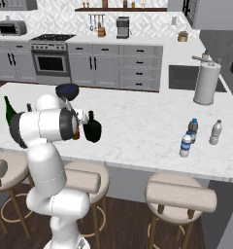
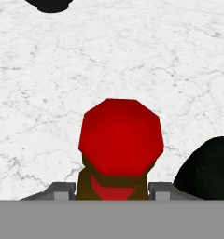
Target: Move the plastic bottles in the middle to the plastics group, and the glass bottles in the middle to the glass group.
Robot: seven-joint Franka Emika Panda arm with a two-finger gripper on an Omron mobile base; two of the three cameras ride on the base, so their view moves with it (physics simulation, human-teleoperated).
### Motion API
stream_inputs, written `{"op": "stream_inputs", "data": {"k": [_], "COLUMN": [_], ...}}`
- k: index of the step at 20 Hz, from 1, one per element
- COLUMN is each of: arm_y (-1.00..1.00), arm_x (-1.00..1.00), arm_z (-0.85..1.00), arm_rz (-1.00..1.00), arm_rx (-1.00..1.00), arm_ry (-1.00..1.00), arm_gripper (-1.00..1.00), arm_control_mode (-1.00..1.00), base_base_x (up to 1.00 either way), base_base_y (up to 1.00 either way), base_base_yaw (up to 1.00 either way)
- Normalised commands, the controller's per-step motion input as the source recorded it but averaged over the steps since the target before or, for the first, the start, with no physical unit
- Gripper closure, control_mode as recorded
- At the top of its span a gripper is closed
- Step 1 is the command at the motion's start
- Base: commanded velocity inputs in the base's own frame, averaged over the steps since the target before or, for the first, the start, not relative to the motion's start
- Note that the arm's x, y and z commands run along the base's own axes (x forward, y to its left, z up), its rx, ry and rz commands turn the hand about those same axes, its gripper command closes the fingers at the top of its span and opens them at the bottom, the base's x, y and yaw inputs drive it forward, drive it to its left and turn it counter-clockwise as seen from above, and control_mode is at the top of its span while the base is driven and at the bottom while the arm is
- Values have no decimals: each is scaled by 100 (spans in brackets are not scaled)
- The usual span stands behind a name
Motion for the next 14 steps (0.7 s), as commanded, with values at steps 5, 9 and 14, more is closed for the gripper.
{"op": "stream_inputs", "data": {"k": [5,9,14], "arm_y": [32,56,64], "arm_x": [-5,-3,0], "arm_z": [40,40,19], "arm_rz": [7,18,27], "arm_rx": [0,0,0], "arm_ry": [0,2,5], "arm_gripper": [100,100,100], "arm_control_mode": [-100,-100,-100], "base_base_x": [0,0,0], "base_base_y": [0,0,0], "base_base_yaw": [0,0,0]}}
